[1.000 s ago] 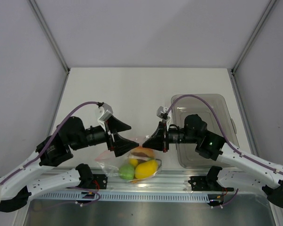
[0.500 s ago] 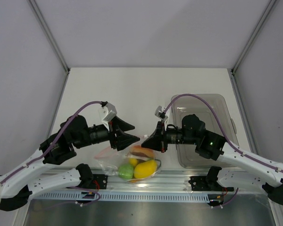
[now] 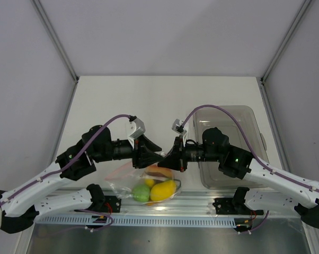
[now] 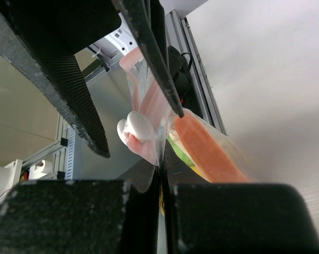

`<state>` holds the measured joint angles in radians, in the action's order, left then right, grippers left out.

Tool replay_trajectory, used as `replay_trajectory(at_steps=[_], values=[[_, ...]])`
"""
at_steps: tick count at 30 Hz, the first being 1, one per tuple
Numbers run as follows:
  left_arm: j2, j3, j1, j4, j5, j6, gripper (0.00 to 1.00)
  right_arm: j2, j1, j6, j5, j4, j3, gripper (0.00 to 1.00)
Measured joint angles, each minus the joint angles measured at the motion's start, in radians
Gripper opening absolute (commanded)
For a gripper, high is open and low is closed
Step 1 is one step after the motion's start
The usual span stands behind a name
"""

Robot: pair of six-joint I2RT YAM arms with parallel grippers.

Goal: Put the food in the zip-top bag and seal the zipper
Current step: Zip the zipper food storage bag at the center of the board.

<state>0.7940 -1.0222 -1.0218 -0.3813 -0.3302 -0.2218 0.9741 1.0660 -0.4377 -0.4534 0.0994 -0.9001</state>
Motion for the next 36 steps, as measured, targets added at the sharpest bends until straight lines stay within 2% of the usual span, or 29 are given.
replay_trajectory(at_steps=[9, 12, 21, 30, 34, 36], values=[[0.023, 0.0, 0.0, 0.013, -0.025, 0.013, 0.16, 0.0, 0.002, -0.008, -0.021, -0.001, 0.0, 0.0], [0.031, 0.0, 0.0, 0.014, -0.032, 0.009, 0.01, 0.0, 0.002, -0.008, -0.027, 0.0, 0.0, 0.0], [0.022, 0.0, 0.0, 0.015, -0.042, -0.008, 0.01, -0.008, 0.002, -0.015, -0.009, -0.001, 0.002, 0.0], [0.021, 0.0, 0.003, 0.021, -0.075, -0.069, 0.01, -0.088, -0.003, -0.006, 0.028, -0.029, 0.03, 0.0], [0.014, 0.0, 0.006, 0.021, -0.094, -0.089, 0.01, -0.094, -0.027, 0.003, -0.029, -0.035, 0.03, 0.0], [0.01, 0.0, 0.01, 0.02, -0.103, -0.094, 0.0, -0.081, -0.04, 0.016, -0.077, -0.041, 0.03, 0.08]])
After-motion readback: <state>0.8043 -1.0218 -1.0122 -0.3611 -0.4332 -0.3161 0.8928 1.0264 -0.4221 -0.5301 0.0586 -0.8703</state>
